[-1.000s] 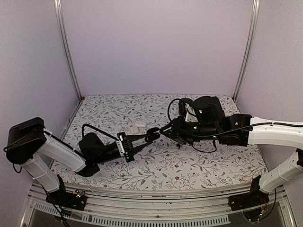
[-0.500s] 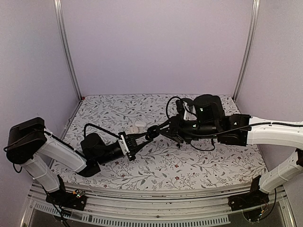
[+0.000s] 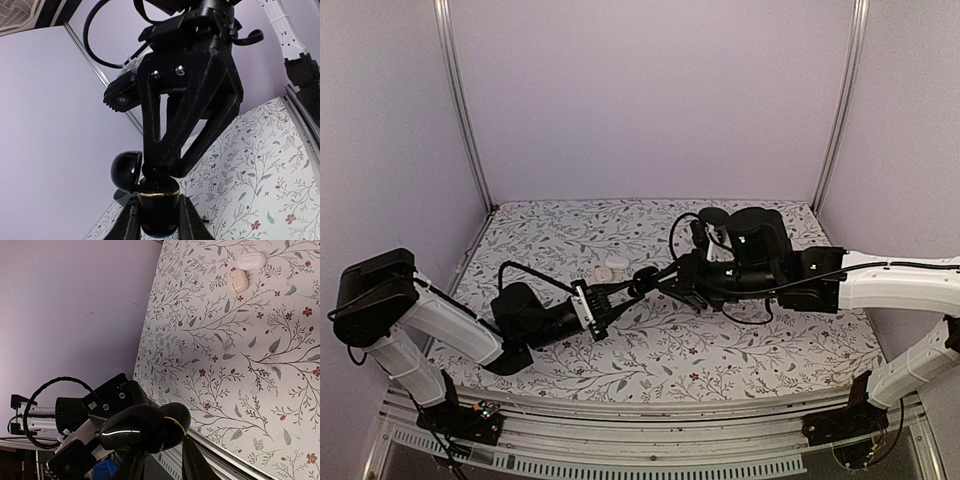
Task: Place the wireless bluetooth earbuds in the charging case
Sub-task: Pick up the left earbud from the right side groove of the charging case.
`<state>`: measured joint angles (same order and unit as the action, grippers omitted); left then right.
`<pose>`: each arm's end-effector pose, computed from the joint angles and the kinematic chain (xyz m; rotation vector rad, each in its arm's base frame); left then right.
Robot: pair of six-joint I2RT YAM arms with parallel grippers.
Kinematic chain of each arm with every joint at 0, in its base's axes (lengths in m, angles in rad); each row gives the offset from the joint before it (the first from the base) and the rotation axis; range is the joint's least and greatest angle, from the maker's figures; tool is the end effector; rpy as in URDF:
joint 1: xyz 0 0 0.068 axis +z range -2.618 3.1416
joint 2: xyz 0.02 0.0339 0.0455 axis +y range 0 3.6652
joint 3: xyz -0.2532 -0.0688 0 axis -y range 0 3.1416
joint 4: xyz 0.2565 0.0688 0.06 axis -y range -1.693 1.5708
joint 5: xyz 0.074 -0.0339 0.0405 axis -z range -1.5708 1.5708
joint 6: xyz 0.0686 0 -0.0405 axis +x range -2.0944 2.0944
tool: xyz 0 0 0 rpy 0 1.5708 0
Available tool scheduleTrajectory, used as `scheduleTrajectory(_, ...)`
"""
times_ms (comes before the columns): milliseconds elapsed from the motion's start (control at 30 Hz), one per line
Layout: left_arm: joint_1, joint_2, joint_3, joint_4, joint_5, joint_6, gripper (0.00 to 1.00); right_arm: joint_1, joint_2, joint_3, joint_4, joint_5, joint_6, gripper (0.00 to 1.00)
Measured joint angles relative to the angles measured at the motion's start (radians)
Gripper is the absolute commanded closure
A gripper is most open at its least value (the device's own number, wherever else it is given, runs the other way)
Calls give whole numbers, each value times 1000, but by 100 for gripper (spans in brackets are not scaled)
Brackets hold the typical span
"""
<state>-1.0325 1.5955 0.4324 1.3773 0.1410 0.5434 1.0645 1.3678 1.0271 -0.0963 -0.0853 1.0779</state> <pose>0.1567 -0.2812 0.1851 1.0570 0.8821 -0.5060 0.1693 0.3174 0.2721 -0.0476 2.3246 1.3463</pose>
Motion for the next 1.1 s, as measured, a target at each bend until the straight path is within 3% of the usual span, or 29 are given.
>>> scheduleTrajectory(533,-27,0,1,-15,3,82,100,0,-10,0,-14,27,34,71)
scheduleTrajectory(1100,-50,9,23,-83,-94,163,100,-8,32,13,-35,31,60,72)
